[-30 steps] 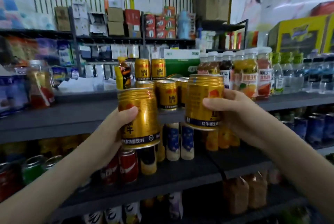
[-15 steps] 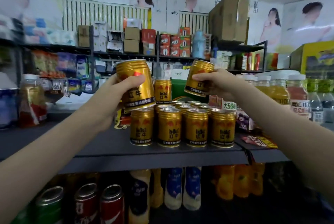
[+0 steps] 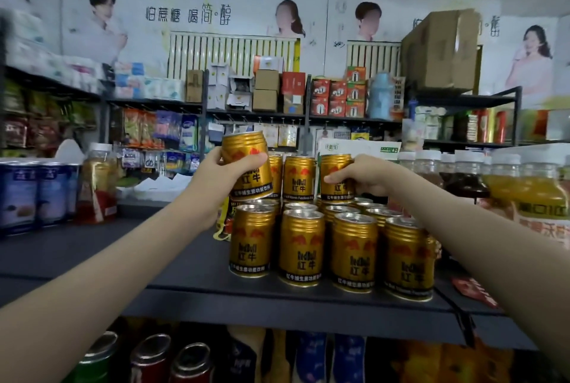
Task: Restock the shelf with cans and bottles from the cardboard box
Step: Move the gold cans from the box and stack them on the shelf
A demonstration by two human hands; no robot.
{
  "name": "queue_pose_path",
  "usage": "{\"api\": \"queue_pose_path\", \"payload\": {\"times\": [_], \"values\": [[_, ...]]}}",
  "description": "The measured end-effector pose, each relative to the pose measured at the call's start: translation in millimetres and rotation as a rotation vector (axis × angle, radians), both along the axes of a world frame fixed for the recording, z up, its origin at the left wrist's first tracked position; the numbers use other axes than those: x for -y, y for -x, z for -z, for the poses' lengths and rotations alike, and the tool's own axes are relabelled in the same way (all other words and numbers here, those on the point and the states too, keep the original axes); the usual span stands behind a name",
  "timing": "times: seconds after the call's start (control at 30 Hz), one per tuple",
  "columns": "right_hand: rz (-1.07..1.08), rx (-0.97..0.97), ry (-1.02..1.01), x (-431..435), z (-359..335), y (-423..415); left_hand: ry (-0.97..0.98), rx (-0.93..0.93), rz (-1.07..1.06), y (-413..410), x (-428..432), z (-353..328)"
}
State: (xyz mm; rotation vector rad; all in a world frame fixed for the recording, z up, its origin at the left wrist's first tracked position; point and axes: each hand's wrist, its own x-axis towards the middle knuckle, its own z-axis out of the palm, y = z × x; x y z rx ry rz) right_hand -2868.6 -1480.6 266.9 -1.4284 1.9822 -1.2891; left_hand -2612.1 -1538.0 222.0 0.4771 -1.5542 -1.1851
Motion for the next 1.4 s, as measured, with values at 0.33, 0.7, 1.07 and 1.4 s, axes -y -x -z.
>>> {"api": "queue_pose_path", "payload": {"times": [0.33, 0.7, 1.07, 1.4], "values": [[0.039, -0.096, -0.111, 14, -1, 15, 0.015, 0.081, 0.053, -3, 21, 5], [0.122, -0.177, -0.132, 16, 4, 16, 0.078, 0.104, 0.110, -4, 22, 4], [-0.025, -0.459, 0.317, -37, -17, -44, 0.074, 0.126, 0.114, 27, 15, 1], [-0.131, -0.229, 0.119, -58, -12, -58, 0.365, 0.281, 0.078, 83, -19, -14]]}}
